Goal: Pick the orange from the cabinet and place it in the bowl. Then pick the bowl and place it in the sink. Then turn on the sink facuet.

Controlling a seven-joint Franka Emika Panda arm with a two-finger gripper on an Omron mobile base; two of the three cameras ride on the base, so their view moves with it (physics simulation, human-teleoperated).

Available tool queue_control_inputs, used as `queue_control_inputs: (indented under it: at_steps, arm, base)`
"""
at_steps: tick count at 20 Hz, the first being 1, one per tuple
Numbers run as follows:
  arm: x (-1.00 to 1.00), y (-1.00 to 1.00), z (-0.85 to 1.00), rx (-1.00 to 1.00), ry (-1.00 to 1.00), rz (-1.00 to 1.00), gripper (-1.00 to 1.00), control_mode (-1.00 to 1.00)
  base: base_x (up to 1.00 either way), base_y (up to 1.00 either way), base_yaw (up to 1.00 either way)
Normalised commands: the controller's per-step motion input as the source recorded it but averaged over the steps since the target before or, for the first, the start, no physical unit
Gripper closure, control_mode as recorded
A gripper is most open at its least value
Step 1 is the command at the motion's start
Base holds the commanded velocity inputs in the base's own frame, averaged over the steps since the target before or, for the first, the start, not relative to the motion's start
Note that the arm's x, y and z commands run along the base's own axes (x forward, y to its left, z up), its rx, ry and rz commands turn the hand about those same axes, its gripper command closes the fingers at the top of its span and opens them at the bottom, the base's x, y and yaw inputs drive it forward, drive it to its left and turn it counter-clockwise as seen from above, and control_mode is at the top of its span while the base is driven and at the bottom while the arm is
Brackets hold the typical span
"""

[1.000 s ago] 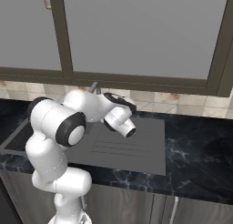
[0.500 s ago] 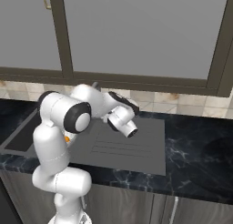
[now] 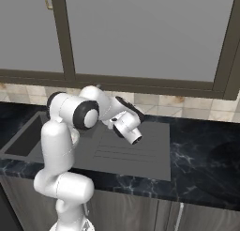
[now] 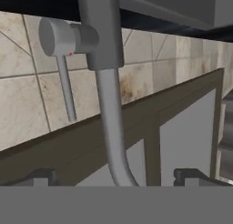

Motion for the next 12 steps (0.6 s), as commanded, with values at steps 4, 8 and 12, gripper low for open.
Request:
queue_control_inputs:
  at_steps: [4, 8, 12]
  arm:
    - [0.35, 0.14, 0.00, 0.00, 0.00, 0.00, -1.00, -1.00]
    - [0.23, 0.21, -0.03, 0.00, 0.00, 0.00, -1.00, -1.00]
    - [0.22, 0.18, -0.06, 0.00, 0.00, 0.00, -1.00, -1.00]
  base:
    - [0.00, 0.00, 0.00]
    - [0.00, 0.00, 0.00]
    - [0.00, 0.00, 0.00]
